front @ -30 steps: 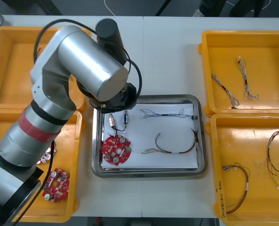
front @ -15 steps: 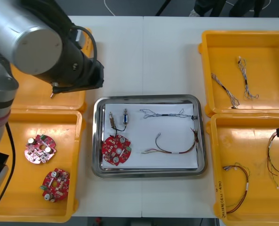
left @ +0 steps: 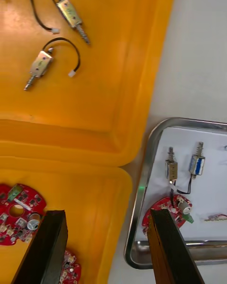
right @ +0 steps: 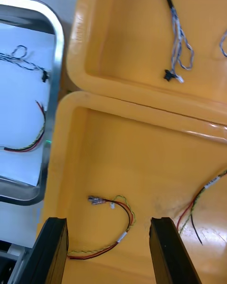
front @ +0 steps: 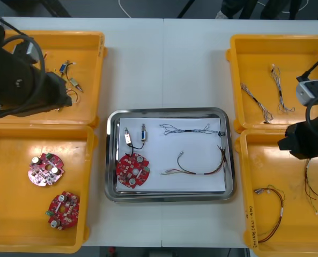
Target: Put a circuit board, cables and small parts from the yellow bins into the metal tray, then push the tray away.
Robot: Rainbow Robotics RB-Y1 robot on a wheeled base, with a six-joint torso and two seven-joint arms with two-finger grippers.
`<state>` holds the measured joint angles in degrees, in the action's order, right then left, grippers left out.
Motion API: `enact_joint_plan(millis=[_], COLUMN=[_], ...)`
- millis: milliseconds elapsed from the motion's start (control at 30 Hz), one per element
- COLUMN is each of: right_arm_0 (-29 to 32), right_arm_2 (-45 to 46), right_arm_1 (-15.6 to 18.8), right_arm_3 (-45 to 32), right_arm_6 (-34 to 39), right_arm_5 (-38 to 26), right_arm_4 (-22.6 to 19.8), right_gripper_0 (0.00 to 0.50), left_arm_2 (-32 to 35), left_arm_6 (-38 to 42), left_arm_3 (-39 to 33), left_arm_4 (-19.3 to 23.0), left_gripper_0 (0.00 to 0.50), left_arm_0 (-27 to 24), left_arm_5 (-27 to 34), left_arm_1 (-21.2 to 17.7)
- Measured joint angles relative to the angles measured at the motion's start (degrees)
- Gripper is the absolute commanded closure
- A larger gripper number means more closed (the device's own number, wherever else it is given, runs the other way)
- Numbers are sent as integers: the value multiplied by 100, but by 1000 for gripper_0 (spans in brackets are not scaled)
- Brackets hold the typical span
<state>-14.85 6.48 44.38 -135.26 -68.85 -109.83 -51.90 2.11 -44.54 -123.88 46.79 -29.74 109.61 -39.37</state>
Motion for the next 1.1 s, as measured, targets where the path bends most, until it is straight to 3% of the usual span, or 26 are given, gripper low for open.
enact_joint_plan(millis=[367, 600, 867, 1100], right_arm_0=[-957, -1670, -2163, -2423], right_arm_2=[-1264, -2504, -3517, -4166], right_arm_1=[0, -39, -639, -945], right_arm_3=[2, 19, 263, 565], right_arm_6=[0, -2, -192, -1401], right_arm_5=[0, 0, -1, -1], right_arm_4=[-11, 9, 356, 652], right_gripper_0=[0, 0, 0, 0], left_arm_2=[714, 1135, 1406, 1434], left_arm_6=[-987, -1041, -1042, -1045], left_arm_3=[-7, -20, -86, -94], left_arm_4=[399, 937, 1057, 1057], left_gripper_0=[0, 0, 0, 0], left_arm_0=[664, 1030, 1442, 1577], left_arm_5=[1, 1, 1, 1], left_arm_1=[-487, -820, -1173, -1286])
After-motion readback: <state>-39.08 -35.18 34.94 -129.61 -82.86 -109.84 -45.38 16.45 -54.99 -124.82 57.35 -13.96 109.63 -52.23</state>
